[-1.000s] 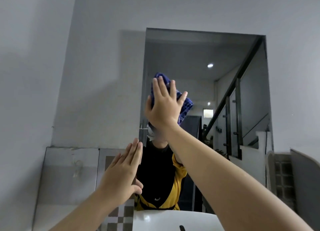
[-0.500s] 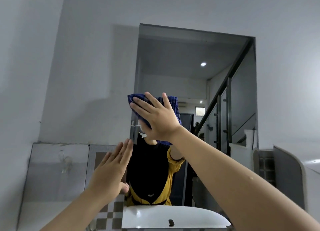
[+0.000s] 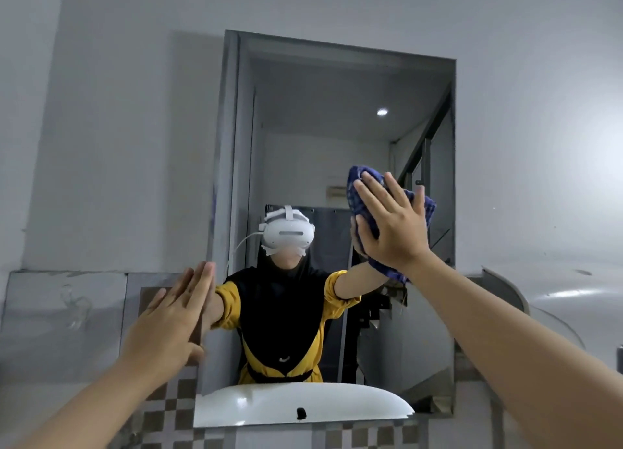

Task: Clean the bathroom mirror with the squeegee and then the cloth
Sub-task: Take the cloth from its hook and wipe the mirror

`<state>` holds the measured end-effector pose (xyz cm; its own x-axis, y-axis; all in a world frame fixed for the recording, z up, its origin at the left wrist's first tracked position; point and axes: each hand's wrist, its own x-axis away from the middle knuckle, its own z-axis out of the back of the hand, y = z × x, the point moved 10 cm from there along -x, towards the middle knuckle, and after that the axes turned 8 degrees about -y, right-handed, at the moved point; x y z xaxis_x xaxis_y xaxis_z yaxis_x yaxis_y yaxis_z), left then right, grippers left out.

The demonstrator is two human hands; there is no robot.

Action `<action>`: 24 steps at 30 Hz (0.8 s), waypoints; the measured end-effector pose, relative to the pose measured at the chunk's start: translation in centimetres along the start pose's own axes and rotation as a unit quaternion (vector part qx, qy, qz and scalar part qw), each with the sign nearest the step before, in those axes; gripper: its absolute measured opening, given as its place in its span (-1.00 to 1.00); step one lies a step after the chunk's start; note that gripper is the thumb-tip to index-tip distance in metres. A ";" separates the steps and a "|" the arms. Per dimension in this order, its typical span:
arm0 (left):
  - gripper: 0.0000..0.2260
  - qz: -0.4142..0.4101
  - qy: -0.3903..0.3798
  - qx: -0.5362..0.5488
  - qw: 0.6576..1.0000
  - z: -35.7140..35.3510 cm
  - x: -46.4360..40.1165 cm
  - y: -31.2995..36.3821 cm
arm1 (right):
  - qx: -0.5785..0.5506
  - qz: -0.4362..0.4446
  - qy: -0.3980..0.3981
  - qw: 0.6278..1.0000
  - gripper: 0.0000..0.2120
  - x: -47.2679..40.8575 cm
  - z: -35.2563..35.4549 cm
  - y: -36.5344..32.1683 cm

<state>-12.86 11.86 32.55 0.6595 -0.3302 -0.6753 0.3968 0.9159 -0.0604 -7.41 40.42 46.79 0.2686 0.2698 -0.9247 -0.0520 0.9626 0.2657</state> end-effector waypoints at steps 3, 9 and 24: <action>0.22 0.010 -0.006 -0.009 1.000 -0.2 0.2 0.2 | -0.002 -0.096 0.012 0.995 -0.48 1.7 0.4 5.2; 0.24 0.034 -0.021 -0.009 0.999 -0.5 0.3 0.4 | -0.032 -0.251 0.033 0.967 -0.46 5.1 -0.3 10.0; 0.12 0.006 -0.002 -0.019 1.000 -0.4 1.3 0.7 | -0.126 -0.304 0.073 0.941 -0.46 6.3 -2.6 -2.5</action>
<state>-11.96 12.15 31.33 0.6669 -0.3198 -0.6730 0.3636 0.9281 -0.0807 -8.09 39.78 39.55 0.1891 -0.3508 -0.9171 -0.1625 0.9099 -0.3816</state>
